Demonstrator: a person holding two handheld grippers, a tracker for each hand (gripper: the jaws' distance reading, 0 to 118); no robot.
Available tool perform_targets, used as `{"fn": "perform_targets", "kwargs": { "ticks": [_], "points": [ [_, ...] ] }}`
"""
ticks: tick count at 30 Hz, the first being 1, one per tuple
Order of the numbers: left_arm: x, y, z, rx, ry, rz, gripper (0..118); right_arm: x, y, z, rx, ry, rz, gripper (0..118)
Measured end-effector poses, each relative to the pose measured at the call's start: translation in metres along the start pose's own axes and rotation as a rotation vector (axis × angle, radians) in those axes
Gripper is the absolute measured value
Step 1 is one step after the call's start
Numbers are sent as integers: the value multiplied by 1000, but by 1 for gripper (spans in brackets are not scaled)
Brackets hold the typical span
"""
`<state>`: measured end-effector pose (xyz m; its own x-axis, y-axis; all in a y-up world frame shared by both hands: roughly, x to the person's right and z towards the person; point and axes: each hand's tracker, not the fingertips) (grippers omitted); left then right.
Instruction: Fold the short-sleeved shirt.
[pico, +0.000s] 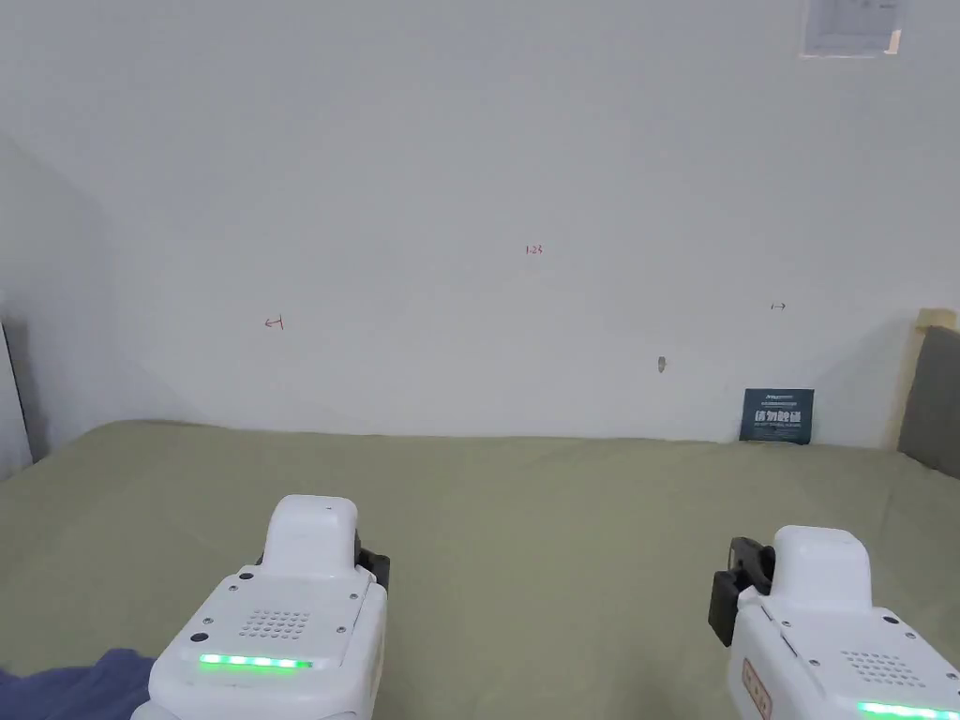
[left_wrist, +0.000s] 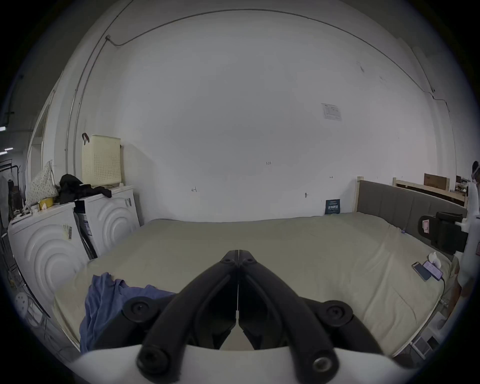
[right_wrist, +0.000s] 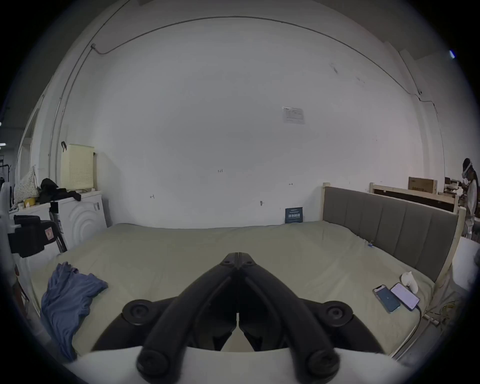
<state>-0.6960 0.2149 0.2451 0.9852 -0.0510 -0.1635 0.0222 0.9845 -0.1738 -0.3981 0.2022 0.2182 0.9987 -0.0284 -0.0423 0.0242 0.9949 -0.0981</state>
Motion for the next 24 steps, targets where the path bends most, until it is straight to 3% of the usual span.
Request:
{"fn": "perform_targets", "kwargs": {
  "ticks": [4, 10, 14, 21, 24],
  "points": [
    [-3, -1, -4, -23, 15, 13, 0, -3, -3, 2, -3, -33, 68, 1],
    [-19, -1, -2, -53, 32, 19, 0, -21, -8, -4, -19, 0, 113, 1],
    [-63, -3, 9, -69, 111, 41, 0, -54, -14, -20, -81, 153, 48, 1],
    [-172, -18, 63, -100, 406, 52, 0, -172, -27, -32, -87, 449, 34, 2],
    [-209, -28, 81, -125, 505, 60, 0, -215, -31, -32, -97, 533, 24, 2]
  ]
}}
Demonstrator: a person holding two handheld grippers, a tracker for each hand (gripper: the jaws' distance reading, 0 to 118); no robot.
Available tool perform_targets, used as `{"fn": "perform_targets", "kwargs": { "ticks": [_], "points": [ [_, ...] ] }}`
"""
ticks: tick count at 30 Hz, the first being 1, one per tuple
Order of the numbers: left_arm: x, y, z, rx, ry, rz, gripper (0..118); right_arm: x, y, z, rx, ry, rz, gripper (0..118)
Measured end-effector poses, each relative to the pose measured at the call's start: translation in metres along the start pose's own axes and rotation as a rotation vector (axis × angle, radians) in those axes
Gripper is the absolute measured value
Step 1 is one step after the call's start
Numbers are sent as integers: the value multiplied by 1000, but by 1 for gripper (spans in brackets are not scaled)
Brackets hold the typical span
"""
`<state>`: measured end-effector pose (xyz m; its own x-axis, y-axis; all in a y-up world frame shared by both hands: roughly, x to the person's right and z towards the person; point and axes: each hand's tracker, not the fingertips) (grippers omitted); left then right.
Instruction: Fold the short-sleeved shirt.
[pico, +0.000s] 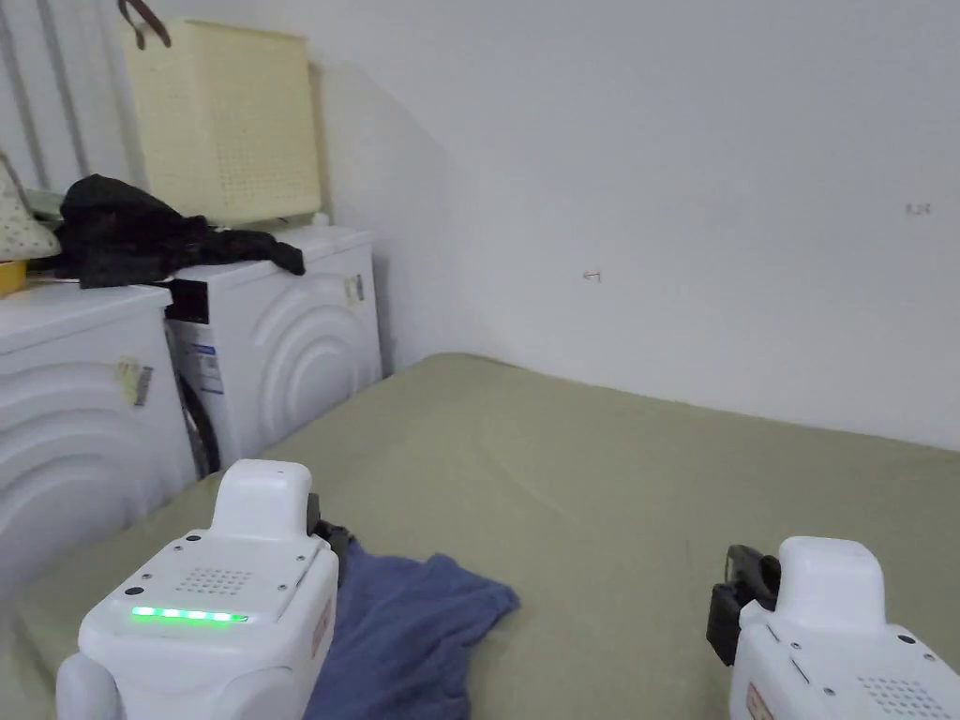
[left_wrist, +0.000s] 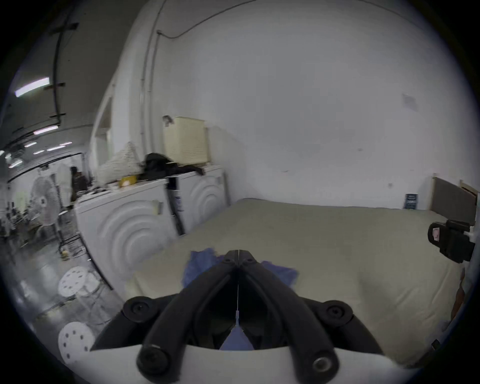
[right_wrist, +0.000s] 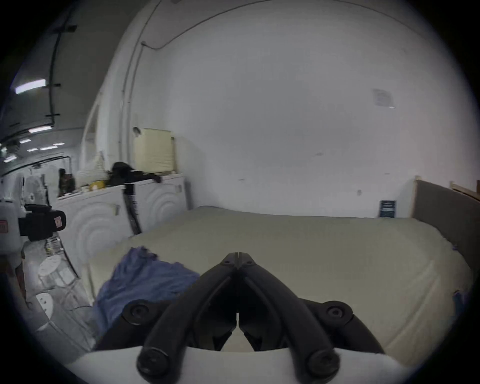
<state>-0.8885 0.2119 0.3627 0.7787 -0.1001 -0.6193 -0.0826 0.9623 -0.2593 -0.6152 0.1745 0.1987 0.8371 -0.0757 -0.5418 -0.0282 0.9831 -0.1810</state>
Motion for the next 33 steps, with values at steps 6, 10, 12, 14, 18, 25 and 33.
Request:
{"fn": "perform_targets", "kwargs": {
  "ticks": [6, 10, 12, 14, 18, 25, 33],
  "points": [
    [-43, -14, -8, -37, 77, 29, 0, -36, -4, -23, -20, 71, 33, 2],
    [-49, -18, -23, -56, 86, 32, 0, -40, -7, -29, -28, 89, 52, 2],
    [-50, -21, -35, -79, 73, 48, 0, -39, -8, -32, -37, 84, 61, 2],
    [-49, -27, -52, -106, 53, 57, 0, -37, -10, -35, -41, 84, 59, 2],
    [-40, -46, -103, -229, -8, 49, 0, -33, -20, -45, -79, 82, 60, 2],
    [-29, -101, -219, -513, -147, 127, 0, -21, -50, -57, -180, 54, 46, 2],
    [-3, -145, -306, -794, -225, 25, 118, 3, -80, -64, -265, 0, 65, 2]
  ]
}}
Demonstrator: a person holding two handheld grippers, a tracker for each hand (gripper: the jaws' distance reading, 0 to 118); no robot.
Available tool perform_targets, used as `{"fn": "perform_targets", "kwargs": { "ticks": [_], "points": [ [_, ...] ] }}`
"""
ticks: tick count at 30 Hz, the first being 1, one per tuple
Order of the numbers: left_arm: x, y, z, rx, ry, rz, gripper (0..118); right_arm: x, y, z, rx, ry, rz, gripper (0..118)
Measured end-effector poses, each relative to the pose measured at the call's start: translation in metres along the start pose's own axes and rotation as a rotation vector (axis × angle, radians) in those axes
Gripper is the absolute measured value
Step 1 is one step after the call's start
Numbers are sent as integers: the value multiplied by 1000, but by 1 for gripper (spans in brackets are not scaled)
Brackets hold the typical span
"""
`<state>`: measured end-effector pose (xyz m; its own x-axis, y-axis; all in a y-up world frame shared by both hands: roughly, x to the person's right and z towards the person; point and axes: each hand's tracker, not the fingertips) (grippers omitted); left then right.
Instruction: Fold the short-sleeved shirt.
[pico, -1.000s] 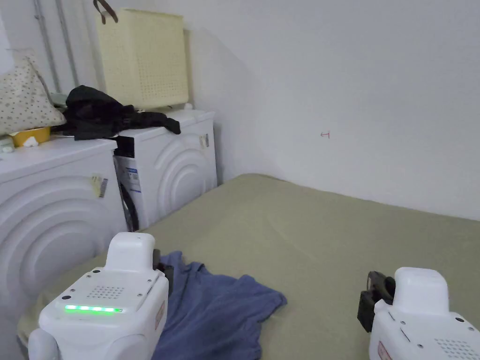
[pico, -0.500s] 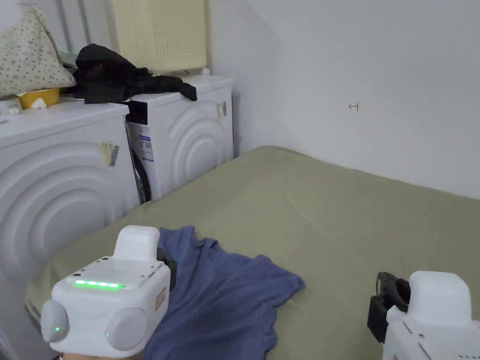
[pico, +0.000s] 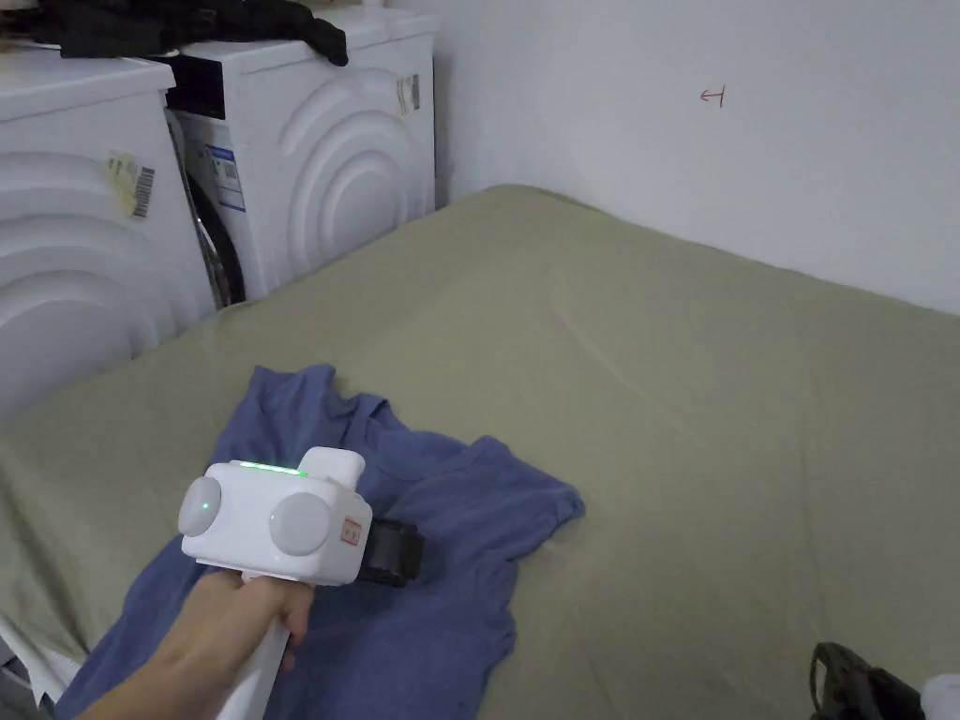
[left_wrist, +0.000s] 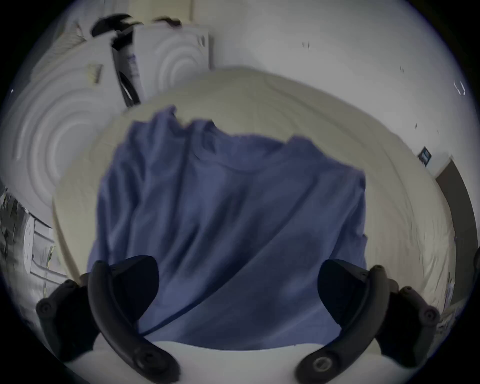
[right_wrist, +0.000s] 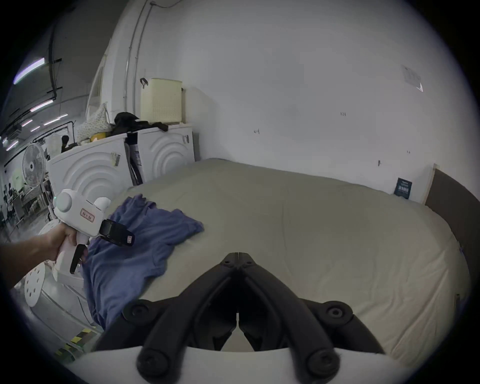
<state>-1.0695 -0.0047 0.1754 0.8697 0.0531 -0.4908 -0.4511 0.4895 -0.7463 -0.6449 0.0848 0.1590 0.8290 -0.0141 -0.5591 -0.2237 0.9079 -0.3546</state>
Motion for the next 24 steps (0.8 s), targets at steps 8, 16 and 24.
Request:
{"fn": "perform_targets", "kwargs": {
  "ticks": [8, 16, 24],
  "points": [
    [16, -5, -18, 5, 53, -64, 0, 29, -9, 20, -47, -37, -20, 2],
    [90, 8, 81, 128, -58, -168, 0, 92, -13, 98, -28, -153, -36, 2],
    [261, 18, 181, 318, -214, -411, 0, 158, -31, 183, -2, -332, -115, 2]
  ]
}}
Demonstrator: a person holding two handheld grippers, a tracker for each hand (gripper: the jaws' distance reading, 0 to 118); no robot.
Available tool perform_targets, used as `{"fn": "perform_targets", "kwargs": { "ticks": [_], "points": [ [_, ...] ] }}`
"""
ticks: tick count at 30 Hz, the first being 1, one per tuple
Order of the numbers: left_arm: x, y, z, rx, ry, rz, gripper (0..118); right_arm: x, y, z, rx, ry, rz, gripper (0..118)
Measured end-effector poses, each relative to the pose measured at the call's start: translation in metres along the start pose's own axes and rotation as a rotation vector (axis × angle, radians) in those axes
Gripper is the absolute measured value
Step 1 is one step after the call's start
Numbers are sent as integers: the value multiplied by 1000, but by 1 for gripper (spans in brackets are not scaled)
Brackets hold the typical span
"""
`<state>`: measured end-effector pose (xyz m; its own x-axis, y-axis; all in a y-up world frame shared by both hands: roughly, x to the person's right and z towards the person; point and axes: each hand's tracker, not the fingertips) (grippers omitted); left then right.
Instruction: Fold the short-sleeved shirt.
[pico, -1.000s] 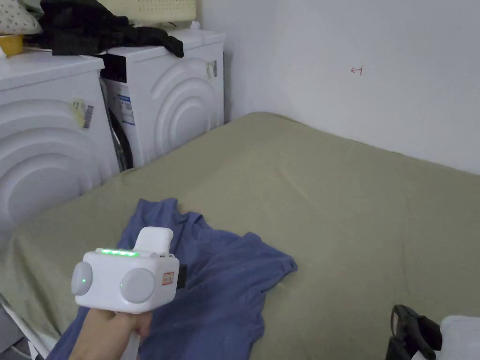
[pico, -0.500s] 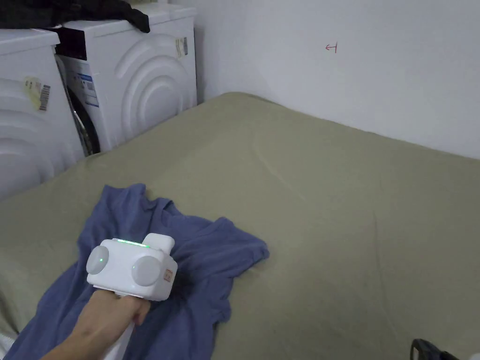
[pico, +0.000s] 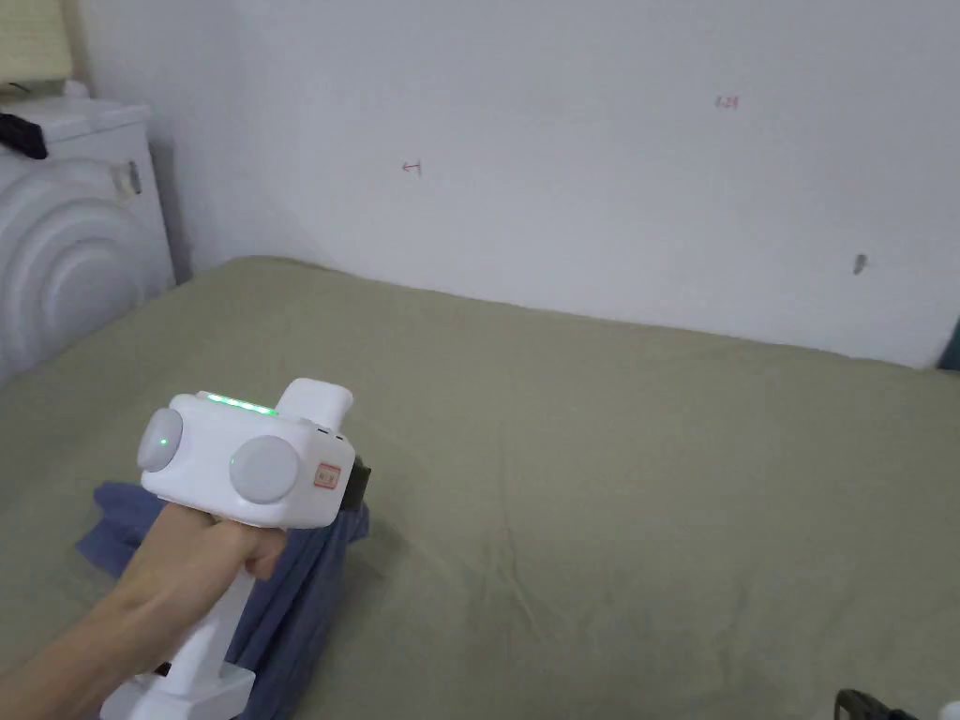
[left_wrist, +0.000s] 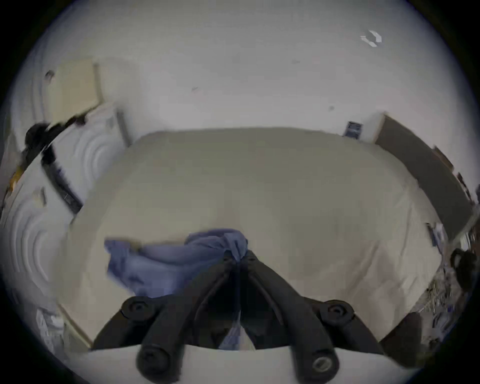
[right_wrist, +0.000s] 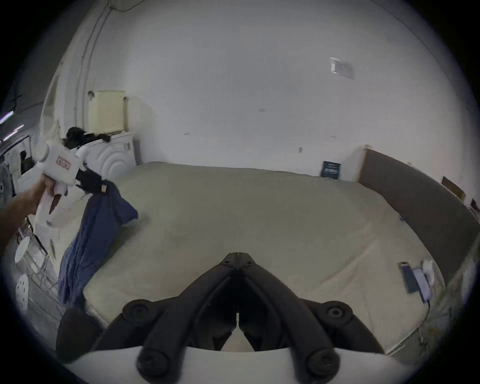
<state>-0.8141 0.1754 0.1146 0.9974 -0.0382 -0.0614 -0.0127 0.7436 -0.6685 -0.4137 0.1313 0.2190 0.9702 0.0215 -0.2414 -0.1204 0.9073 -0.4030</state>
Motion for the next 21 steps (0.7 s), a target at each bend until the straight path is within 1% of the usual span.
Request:
{"fn": "perform_targets", "kwargs": {
  "ticks": [1, 4, 6, 10, 12, 13, 16, 17, 20, 21],
  "points": [
    [11, 15, -11, -19, -76, 13, 0, 10, -2, 5, 0, -21, -10, 2],
    [82, 52, -17, 19, -188, -61, 0, 37, -6, 15, -5, -79, -44, 2],
    [128, 64, -29, 32, -274, -94, 0, 53, -8, 20, -2, -111, -69, 2],
    [219, 81, -54, 34, -436, -156, 0, 83, -11, 20, -9, -175, -92, 2],
    [254, 84, -69, 19, -502, -168, 0, 95, -13, 16, -22, -203, -112, 2],
    [272, 84, -90, -7, -534, -172, 0, 101, -14, 14, -25, -208, -116, 2],
    [305, 69, -148, -113, -515, -196, 0, 113, -19, 6, -40, -231, -125, 2],
    [321, 52, -159, -132, -504, -222, 0, 117, -21, 3, -44, -234, -132, 2],
    [330, 23, -208, -235, -426, -221, 0, 125, -28, -8, -71, -236, -143, 2],
    [337, 6, -205, -251, -407, -221, 0, 126, -30, -12, -82, -238, -143, 2]
  ]
}}
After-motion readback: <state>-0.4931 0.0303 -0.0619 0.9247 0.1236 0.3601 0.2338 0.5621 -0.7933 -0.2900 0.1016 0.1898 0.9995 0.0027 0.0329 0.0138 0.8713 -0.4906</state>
